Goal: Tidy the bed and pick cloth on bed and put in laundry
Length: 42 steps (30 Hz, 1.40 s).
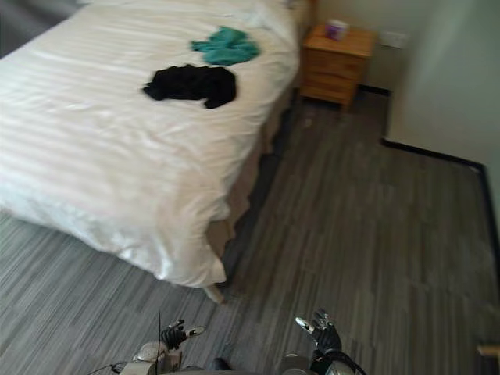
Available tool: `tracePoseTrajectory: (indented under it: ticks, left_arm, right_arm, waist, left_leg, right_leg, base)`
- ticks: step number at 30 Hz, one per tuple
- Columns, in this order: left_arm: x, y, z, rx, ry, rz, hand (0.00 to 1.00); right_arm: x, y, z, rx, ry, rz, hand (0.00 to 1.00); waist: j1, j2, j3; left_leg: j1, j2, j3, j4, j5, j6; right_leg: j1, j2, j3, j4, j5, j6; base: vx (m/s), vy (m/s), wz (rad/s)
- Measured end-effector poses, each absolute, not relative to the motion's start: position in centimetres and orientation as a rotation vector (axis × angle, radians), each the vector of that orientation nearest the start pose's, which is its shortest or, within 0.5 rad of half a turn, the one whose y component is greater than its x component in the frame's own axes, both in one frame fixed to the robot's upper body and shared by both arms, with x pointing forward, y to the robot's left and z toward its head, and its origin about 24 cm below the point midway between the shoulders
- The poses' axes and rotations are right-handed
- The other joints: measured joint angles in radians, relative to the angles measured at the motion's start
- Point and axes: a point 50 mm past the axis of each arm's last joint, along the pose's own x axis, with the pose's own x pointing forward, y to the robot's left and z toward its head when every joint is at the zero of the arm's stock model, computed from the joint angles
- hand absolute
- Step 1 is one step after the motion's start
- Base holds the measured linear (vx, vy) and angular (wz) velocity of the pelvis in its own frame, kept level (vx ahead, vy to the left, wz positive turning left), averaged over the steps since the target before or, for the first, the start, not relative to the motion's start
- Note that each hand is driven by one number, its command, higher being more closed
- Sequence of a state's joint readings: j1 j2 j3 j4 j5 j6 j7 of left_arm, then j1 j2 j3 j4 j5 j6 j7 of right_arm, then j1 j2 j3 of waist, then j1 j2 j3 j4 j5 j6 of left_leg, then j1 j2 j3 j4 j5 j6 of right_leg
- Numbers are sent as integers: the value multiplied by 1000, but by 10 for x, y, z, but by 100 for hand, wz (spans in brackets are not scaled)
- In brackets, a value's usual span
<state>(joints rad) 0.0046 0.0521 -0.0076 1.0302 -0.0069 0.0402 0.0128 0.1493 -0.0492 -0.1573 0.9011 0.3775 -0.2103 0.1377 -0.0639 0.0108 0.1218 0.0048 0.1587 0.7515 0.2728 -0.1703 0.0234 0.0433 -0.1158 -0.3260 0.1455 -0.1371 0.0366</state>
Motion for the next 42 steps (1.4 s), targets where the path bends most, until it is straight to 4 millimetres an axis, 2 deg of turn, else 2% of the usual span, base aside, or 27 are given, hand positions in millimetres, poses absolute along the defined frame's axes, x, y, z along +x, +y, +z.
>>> tracePoseTrajectory:
  ticks: [1,2,3,4,5,6,7,9,11,12,20,23,25,26,28,29,30,31,32,33,34,35,37,39,42]
  left_arm:
    - [125,166,-157,40,1078,35,0]
    - [123,165,-157,36,1081,36,0]
    - [126,165,-156,21,1067,53,0]
    - [126,165,-155,-7,1060,79,0]
    - [125,165,-156,-19,1061,90,0]
    - [121,167,-157,-51,1068,123,0]
    - [118,168,-158,-57,1077,129,0]
    - [112,170,-160,-59,1102,143,0]
    - [113,167,-160,-61,1101,132,0]
    - [104,184,-164,20,1198,111,0]
    - [104,185,-164,9,1200,120,0]
    - [105,187,-163,-28,1203,147,0]
    - [108,189,-162,-52,1192,165,0]
    - [113,191,-159,-74,1174,185,0]
    - [104,195,-161,-121,1190,234,0]
    - [105,198,-160,-127,1187,244,0]
    - [115,199,-157,-135,1144,265,0]
    - [122,198,-154,-142,1109,264,0]
    - [131,199,-149,-160,1052,263,0]
    - [134,200,-147,-170,1032,270,0]
    - [134,199,-147,-197,1020,270,0]
    - [132,195,-149,-209,1029,258,0]
    - [125,191,-151,-254,1039,262,0]
    - [128,194,-149,-263,1013,266,0]
    - [127,193,-149,-266,1016,260,0]
  right_arm:
    - [111,-200,-141,368,762,-305,0]
    - [112,-202,-141,363,759,-304,0]
    - [114,-204,-140,347,758,-300,0]
    - [112,-204,-142,333,785,-291,0]
    - [109,-205,-144,328,806,-294,0]
    - [106,-207,-148,325,839,-300,0]
    - [106,-208,-148,326,841,-304,0]
    - [108,-211,-146,324,825,-313,0]
    - [107,-213,-146,330,823,-325,0]
    - [88,-205,-155,314,919,-302,0]
    - [87,-204,-156,318,932,-302,0]
    - [88,-205,-156,317,937,-301,0]
    - [91,-207,-155,315,934,-299,0]
    - [93,-208,-154,310,936,-294,0]
    - [96,-212,-153,287,938,-275,0]
    - [96,-211,-153,286,940,-270,0]
    - [92,-215,-153,279,949,-280,0]
    - [88,-218,-153,274,957,-287,0]
    - [84,-221,-153,266,965,-292,0]
    - [83,-219,-154,271,966,-294,0]
    - [85,-224,-152,257,959,-296,0]
    - [86,-227,-152,248,956,-299,0]
    - [86,-227,-152,238,959,-294,0]
    - [87,-221,-153,264,957,-304,0]
    - [86,-220,-153,271,955,-312,0]
  waist:
    - [0,16,9]
    - [3,19,12]
    - [5,30,28]
    - [16,41,41]
    - [26,43,41]
    - [38,58,43]
    - [37,61,44]
    - [15,57,47]
    - [-10,52,48]
    - [-2,-18,26]
    - [1,-21,28]
    - [13,-25,37]
    - [15,-22,58]
    - [18,-18,70]
    - [25,-4,78]
    - [20,-15,81]
    - [12,6,94]
    - [16,18,104]
    - [25,19,116]
    - [25,16,134]
    - [18,44,151]
    - [18,53,157]
    - [24,50,160]
    - [26,32,171]
    - [26,26,172]
  left_leg:
    - [-27,47,-16,97,-16,-3]
    - [-39,64,-32,137,-16,-4]
    - [-65,84,-113,205,-16,-4]
    - [-78,81,-229,236,-21,-10]
    - [-76,73,-285,230,-29,-23]
    - [-42,54,-380,191,-42,-48]
    - [-26,43,-411,167,-45,-59]
    - [47,8,-450,46,-48,-70]
    - [104,-7,-450,-63,-47,-77]
    - [134,-103,-530,-160,-15,-55]
    - [133,-103,-528,-163,-12,-55]
    - [130,-90,-500,-161,-12,-56]
    - [116,-71,-470,-138,-27,-70]
    - [92,-50,-440,-91,-61,-81]
    - [87,25,-350,71,-145,-138]
    - [47,50,-333,190,-147,-139]
    - [-65,126,-361,470,-106,-106]
    - [-116,144,-401,578,-47,-70]
    - [-192,147,-487,726,122,-57]
    - [-223,139,-521,785,167,-87]
    - [-285,94,-558,868,77,-120]
    - [-315,65,-552,859,40,-126]
    - [-341,29,-521,758,17,-124]
    - [-341,-2,-411,506,16,-113]
    - [-300,-5,-269,238,22,-111]
  right_leg:
    - [22,28,31,-61,36,-6]
    - [22,34,51,-74,47,-10]
    - [20,50,88,-77,55,-12]
    - [14,59,131,-67,63,-18]
    - [0,65,163,-55,64,-18]
    - [-25,76,219,-22,64,-18]
    - [-38,81,246,-8,63,-18]
    - [-69,87,311,26,66,-13]
    - [-68,86,321,25,70,-6]
    - [-33,42,349,-112,165,33]
    - [-34,42,349,-108,165,33]
    - [-56,45,350,-86,164,33]
    - [-87,51,321,-34,142,16]
    - [-133,50,264,58,93,-8]
    - [-173,67,137,255,-25,-54]
    - [-168,68,125,272,-69,-69]
    - [-170,80,119,299,-111,-74]
    - [-165,88,125,310,-119,-82]
    - [-131,100,149,320,-135,-89]
    - [-111,97,168,316,-143,-103]
    - [-71,96,195,314,-159,-123]
    - [-47,95,206,305,-166,-126]
    - [-12,95,219,287,-167,-121]
    - [66,102,222,239,-180,-106]
    - [160,117,216,156,-196,-77]
  base:
    - [-100,-168,-63]
    - [-132,-114,-76]
    - [-143,-73,-89]
    - [-143,-43,-102]
    - [-129,37,-136]
    - [-78,66,-123]
    - [-94,68,-140]
    - [-90,54,-91]
    - [-83,79,-21]
    - [-34,38,-1]
    - [0,0,0]
    - [-19,-13,-13]
    - [-84,-64,-26]
    - [-98,-130,-66]
    - [23,-167,-103]
    - [93,-186,-68]
    - [51,-149,-29]
    - [70,-201,-39]
    - [117,-155,-37]
    - [262,-135,-55]
    - [254,-57,-50]
    - [247,-24,-52]
    - [253,-54,-32]
    - [356,-70,-18]
    - [382,-13,-7]
